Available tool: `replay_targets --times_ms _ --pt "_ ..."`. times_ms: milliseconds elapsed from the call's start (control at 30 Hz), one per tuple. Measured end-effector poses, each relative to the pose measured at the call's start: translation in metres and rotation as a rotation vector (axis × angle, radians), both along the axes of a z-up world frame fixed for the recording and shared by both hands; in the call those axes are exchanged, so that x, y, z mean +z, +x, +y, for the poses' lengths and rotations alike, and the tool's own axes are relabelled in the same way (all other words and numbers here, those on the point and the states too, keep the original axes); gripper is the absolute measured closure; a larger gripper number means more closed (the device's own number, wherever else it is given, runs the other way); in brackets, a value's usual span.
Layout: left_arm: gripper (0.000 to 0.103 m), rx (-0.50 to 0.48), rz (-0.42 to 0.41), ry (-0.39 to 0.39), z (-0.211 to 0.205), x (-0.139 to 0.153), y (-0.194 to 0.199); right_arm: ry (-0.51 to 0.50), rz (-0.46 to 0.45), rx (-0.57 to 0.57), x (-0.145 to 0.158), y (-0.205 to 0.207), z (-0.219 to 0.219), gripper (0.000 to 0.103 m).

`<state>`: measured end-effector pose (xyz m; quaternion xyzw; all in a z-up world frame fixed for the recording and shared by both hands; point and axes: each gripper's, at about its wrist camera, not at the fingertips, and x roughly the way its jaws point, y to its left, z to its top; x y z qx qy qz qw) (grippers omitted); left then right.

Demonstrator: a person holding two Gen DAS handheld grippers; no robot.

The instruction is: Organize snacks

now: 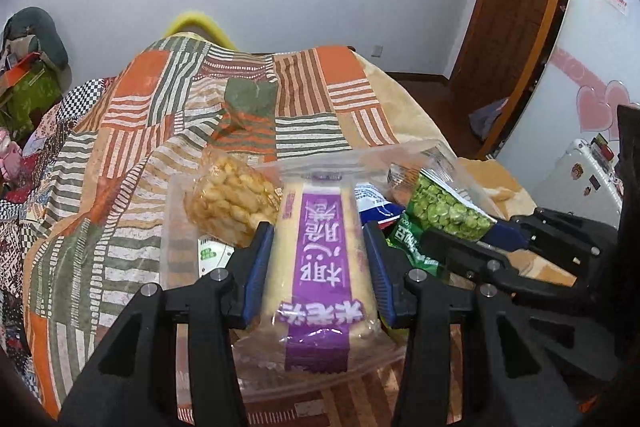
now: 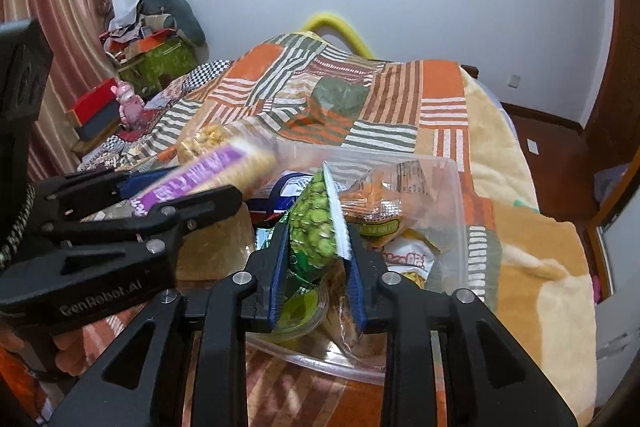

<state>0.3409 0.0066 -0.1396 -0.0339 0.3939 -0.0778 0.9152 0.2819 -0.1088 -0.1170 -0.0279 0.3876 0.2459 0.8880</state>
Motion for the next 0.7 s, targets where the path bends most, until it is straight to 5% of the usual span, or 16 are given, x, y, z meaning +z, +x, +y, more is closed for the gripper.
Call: replay_targets --times_ms 200,700 --pt "0.054 0.010 -0.006 -0.017 0.005 0.010 -0.014 0.002 0.006 -0.013 0.008 -0.008 -0.014 0.058" --pt "0.054 0.053 -0.269 -0.014 0.016 0.113 -0.130 0.121 -0.214 -0.042 0.106 -0.088 -0.051 0.058"
